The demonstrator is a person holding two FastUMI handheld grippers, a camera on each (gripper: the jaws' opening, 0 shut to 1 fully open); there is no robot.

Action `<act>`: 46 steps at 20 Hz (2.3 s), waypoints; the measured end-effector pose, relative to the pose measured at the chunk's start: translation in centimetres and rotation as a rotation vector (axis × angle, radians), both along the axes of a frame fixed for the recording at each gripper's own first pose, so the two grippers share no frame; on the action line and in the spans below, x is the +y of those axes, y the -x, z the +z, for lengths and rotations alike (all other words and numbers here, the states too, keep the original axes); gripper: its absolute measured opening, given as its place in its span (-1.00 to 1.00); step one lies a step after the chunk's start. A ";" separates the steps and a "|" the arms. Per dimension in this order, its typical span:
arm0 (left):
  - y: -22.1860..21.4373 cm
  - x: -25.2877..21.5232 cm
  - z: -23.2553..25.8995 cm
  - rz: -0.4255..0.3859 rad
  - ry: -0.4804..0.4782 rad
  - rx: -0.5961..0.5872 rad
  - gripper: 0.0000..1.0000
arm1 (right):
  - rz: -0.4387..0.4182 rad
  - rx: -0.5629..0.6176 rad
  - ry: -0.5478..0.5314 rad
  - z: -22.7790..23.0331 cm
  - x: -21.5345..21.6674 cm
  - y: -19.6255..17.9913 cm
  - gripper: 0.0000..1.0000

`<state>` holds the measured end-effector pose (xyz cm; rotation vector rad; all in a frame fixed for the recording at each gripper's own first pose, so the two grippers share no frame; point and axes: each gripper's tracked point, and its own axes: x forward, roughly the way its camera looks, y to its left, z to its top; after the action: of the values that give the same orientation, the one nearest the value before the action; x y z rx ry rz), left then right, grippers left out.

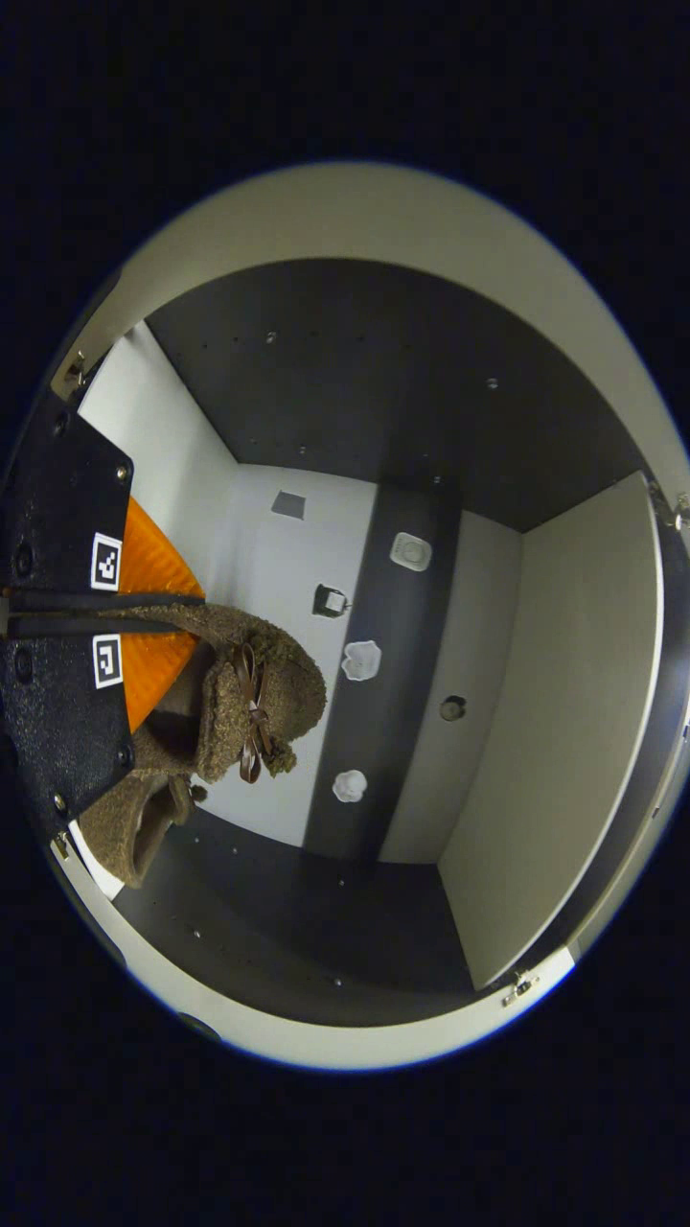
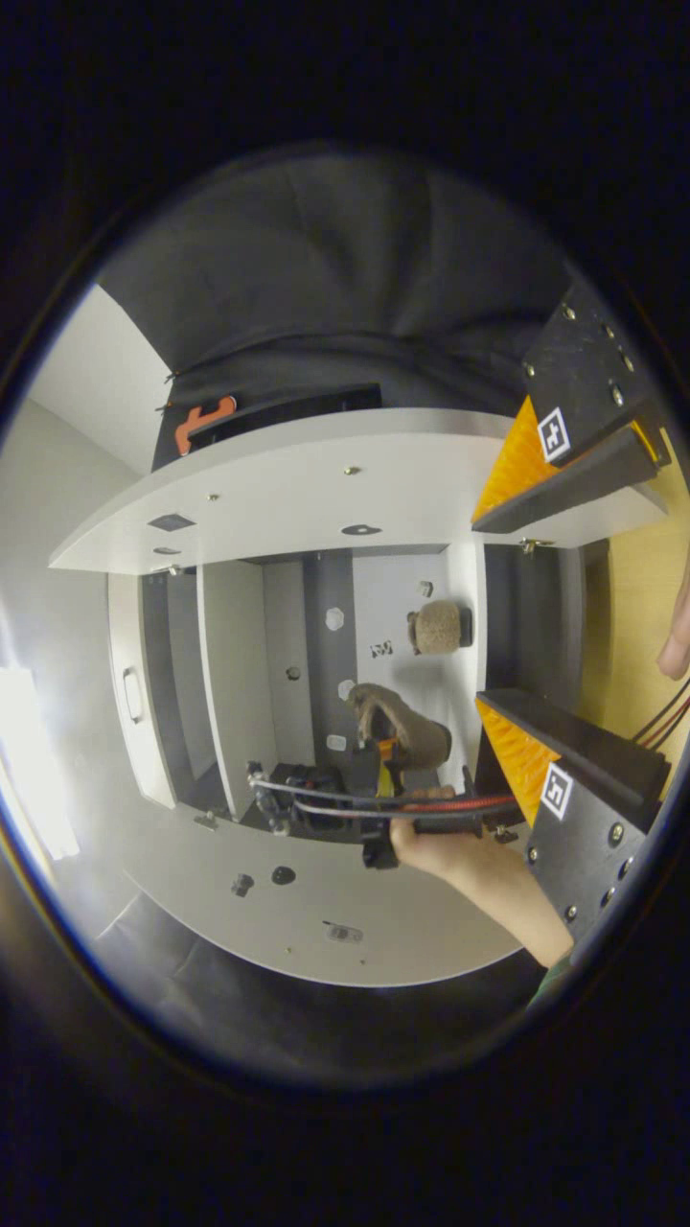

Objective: Grab one shoe with the right hand and put it into the shoe cabinet, grab the other shoe with the left hand and put it into the shoe cabinet; then close the right door with the right hand and the left door with the left hand.

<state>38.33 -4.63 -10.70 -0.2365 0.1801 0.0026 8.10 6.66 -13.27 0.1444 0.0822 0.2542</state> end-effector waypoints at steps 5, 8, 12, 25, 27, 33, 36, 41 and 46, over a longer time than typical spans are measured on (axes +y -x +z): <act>-1.5 0.0 -3.2 0.009 0.052 0.072 -0.93 | 0.012 0.009 0.008 -0.6 0.3 -0.6 0.96; -1.9 0.0 -3.9 0.007 0.014 0.088 -0.86 | 0.018 0.014 -0.007 -1.0 0.3 -1.1 0.96; -2.6 0.5 -3.4 0.002 -0.021 0.064 -0.48 | 0.019 0.037 -0.008 -1.9 0.3 -1.2 0.96; 2.3 1.5 2.0 0.022 -0.088 -0.008 0.80 | -0.035 -0.006 -0.031 -0.1 -2.7 3.8 0.96; 4.9 1.2 2.7 0.000 -0.072 -0.008 0.85 | -0.039 -0.016 -0.033 -0.1 -3.3 4.9 0.96; 14.3 1.4 2.9 -0.042 -0.066 -0.031 0.94 | -0.081 -0.046 -0.026 -0.7 -5.5 7.9 0.96; 19.5 2.3 5.3 -0.051 -0.059 -0.119 0.94 | -0.088 -0.037 -0.025 -0.6 -6.6 9.0 0.96; 28.0 2.8 8.1 -0.099 -0.084 -0.205 0.85 | -0.125 -0.077 0.028 0.8 -10.5 10.7 0.95; 33.9 4.6 6.5 -0.091 -0.135 -0.169 0.92 | -0.125 -0.072 0.053 0.9 -15.2 9.6 0.96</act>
<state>4.40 -0.04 -4.23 -0.0931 0.0224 -0.0952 -1.47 -8.58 -12.34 0.0870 0.0084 0.1319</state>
